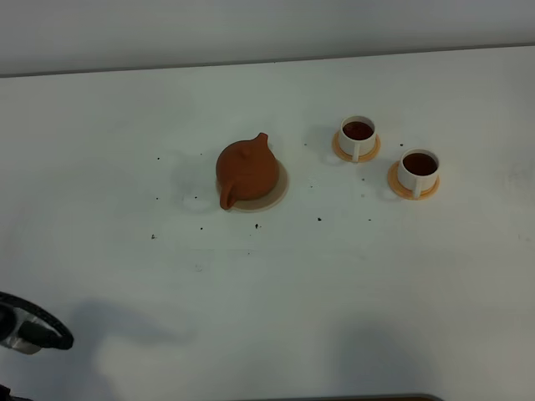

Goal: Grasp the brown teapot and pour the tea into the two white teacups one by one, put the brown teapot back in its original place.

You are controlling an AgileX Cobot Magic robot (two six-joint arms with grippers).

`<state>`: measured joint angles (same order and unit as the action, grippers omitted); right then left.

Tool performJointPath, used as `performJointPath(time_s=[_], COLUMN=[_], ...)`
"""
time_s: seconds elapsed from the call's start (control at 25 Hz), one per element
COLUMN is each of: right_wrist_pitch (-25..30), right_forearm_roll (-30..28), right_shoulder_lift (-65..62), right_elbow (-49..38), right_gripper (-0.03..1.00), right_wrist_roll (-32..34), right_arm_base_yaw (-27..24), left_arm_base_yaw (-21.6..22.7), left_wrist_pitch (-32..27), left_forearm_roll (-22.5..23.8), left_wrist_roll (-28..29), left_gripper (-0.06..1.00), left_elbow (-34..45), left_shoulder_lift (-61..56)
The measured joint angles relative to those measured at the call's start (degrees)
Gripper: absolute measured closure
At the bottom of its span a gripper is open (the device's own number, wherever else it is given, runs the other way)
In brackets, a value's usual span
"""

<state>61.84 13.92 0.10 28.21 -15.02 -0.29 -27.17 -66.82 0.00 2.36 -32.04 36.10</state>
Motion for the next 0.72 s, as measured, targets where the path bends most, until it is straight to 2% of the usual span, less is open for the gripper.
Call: performJointPath(time_s=[0.16, 0.32, 0.72], right_wrist_pitch=[0.0, 0.0, 0.0], right_forearm_roll=[0.0, 0.0, 0.0], right_shoulder_lift=[0.0, 0.0, 0.0], right_elbow=[0.0, 0.0, 0.0], right_gripper=[0.73, 0.73, 0.73], right_wrist_roll=[0.0, 0.0, 0.0], right_arm_base_yaw=[0.0, 0.0, 0.0], left_arm_base_yaw=[0.0, 0.0, 0.0], left_wrist_pitch=[1.11, 4.69, 5.41], left_forearm_roll=[0.32, 0.58, 0.58], left_wrist_roll=[-0.17, -0.16, -0.23], left_gripper=[0.62, 0.62, 0.62], left_elbow=[0.44, 2.21, 2.57], left_shoulder_lift=[-2.92, -3.69, -3.74])
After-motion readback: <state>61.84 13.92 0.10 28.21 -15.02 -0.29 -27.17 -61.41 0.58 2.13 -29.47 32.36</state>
